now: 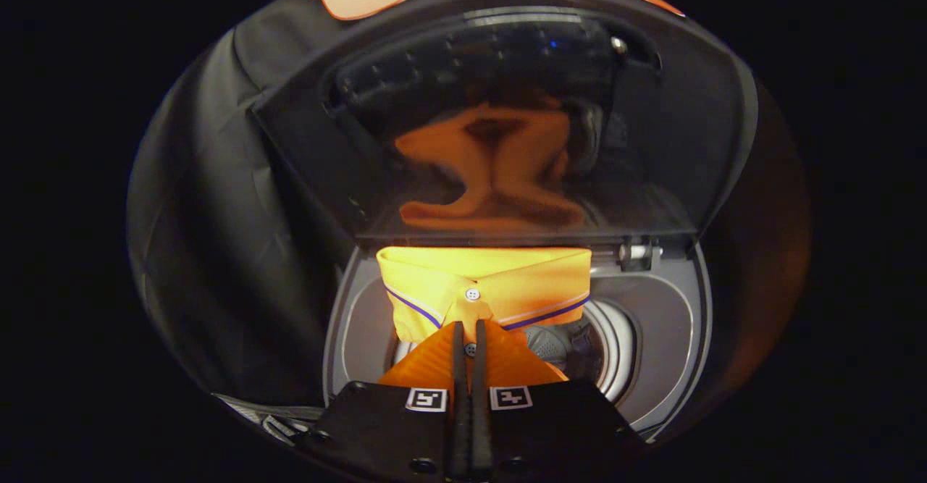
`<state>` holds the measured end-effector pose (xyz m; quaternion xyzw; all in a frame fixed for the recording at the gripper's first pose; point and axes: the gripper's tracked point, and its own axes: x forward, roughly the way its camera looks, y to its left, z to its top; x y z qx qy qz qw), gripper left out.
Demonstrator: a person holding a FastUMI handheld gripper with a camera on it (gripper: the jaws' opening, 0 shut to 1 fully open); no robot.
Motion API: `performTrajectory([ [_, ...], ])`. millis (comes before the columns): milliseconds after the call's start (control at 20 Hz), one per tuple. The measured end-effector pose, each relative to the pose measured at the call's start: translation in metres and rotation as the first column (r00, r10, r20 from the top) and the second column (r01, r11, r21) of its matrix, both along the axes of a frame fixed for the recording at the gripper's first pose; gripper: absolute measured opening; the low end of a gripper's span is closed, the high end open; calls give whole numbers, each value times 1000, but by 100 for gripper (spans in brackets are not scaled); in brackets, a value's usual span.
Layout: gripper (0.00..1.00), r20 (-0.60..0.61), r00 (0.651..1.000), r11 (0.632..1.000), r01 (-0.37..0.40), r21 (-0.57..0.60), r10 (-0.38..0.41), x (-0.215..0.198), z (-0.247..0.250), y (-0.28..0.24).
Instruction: Put the clothes into the washing machine and then close the washing machine lid.
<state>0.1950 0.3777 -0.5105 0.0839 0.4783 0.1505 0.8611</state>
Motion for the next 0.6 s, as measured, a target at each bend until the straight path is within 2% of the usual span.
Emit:
performTrajectory([
  [300,8,-118,993,998,12,-59,-19,-20,-59,-6],
  [600,8,-142,990,990,2,-144,-23,-17,-85,-15],
])
